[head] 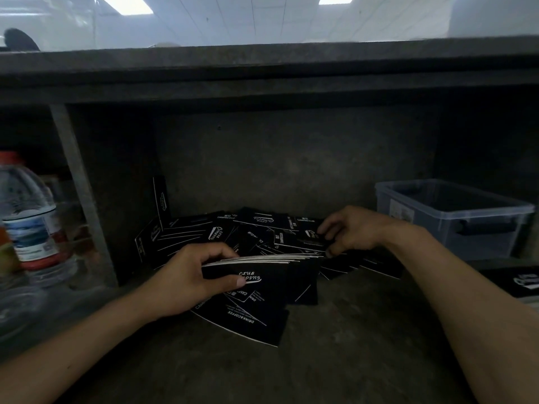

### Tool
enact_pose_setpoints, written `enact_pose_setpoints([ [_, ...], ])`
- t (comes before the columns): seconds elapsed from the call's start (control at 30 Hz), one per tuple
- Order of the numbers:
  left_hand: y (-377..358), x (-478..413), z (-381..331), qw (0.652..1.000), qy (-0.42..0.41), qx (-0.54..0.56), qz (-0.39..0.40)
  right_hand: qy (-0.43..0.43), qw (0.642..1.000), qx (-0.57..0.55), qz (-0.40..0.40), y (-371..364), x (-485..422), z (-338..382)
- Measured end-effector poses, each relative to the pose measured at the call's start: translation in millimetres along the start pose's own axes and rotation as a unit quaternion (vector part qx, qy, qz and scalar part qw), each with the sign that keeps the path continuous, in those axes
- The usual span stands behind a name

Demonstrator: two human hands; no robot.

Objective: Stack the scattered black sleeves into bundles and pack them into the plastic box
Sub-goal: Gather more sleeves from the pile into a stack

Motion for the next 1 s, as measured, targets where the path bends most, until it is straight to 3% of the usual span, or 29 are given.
enact_pose_setpoints([
  [0.1,-1,-1,2,1.000,0.002,0.001,-0.003,0.040,0.997,0.025,-0.065,2,0,-3],
  [0.2,0,-1,6,1.000,0.006,-0.003,-0.025,0.124,0.975,-0.076,-0.170,9,-1,3],
  [0.27,1,-1,9,0.999,0.025,0.022,-0.035,0.144,0.967,-0.168,-0.130,11,4,14],
  [0.37,1,-2,10,0.998,0.028,0.042,-0.028,0.096,0.961,-0.244,0.090,2,15,31],
  [0.4,0,-2,9,0.999,0.021,0.043,-0.021,0.085,0.949,-0.275,0.124,-3,14,33],
  [0.43,0,-1,6,0.999,0.013,0.038,-0.013,0.068,0.941,-0.312,0.113,-7,11,35],
  [0.5,-1,0,0,1.000,0.000,0.014,0.003,0.016,0.947,-0.317,-0.044,-15,0,28],
  [0.53,-1,1,-1,1.000,-0.001,0.007,0.007,-0.014,0.962,-0.236,-0.136,-17,-6,22],
  [0.57,-1,1,-2,1.000,0.000,0.008,0.011,-0.047,0.975,-0.127,-0.178,-19,-9,18],
  [0.6,-1,1,-2,1.000,0.004,0.013,0.014,-0.080,0.982,-0.041,-0.165,-22,-9,16],
  [0.67,0,1,-2,1.000,0.006,0.022,0.016,-0.127,0.987,-0.010,-0.099,-26,-8,12],
  [0.87,-2,0,-1,1.000,-0.001,0.026,0.006,-0.148,0.956,-0.199,-0.160,-13,-11,2],
  [1.0,-1,0,-1,1.000,0.001,0.021,0.002,-0.191,0.892,-0.387,-0.132,-9,-15,-8],
])
Point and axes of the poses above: each hand's wrist, its own x-axis away from the middle knuckle, its own y-axis out of the back of the hand, z = x × y, the point moved 1 cm from there along -x, towards the middle knuckle, and after that the axes turned 1 degree about -x, right-handed, at the moved point
